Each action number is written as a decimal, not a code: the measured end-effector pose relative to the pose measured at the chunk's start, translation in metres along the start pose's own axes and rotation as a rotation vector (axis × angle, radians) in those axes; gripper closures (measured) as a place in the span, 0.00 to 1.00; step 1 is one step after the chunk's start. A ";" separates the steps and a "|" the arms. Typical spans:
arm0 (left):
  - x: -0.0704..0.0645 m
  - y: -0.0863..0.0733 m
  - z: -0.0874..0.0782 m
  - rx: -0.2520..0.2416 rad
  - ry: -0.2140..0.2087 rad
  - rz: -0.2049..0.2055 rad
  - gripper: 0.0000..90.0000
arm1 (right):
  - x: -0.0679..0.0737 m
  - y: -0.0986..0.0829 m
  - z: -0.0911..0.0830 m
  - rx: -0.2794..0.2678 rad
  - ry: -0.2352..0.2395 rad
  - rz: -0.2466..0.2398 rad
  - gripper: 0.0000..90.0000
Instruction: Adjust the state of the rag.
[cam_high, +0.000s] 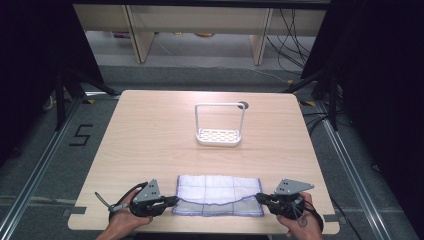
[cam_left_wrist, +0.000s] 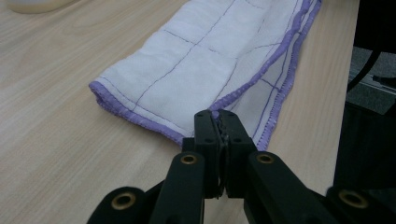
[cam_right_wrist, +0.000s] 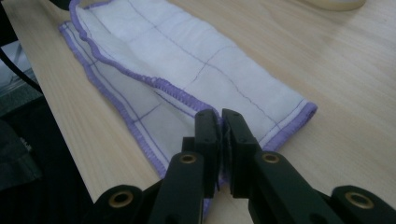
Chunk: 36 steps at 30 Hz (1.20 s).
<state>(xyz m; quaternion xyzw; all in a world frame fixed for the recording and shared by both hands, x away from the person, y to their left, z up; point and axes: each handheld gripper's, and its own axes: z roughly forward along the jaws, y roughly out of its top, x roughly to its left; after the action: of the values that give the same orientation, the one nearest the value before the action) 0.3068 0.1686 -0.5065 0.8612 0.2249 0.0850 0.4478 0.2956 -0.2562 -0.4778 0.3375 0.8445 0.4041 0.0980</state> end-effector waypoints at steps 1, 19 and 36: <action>-0.001 0.000 0.001 -0.007 -0.006 -0.003 0.96 | 0.001 -0.001 0.000 0.003 -0.009 -0.020 0.95; -0.008 -0.005 -0.002 0.017 0.005 -0.043 0.64 | 0.009 -0.018 -0.014 0.013 0.006 0.015 0.69; 0.038 0.037 0.024 -0.028 0.108 -0.115 0.47 | 0.004 -0.005 0.002 0.051 -0.125 0.158 0.48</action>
<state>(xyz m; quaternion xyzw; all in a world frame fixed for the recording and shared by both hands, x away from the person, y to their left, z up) 0.3604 0.1505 -0.4923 0.8347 0.2966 0.1085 0.4512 0.2908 -0.2547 -0.4827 0.4301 0.8174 0.3673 0.1096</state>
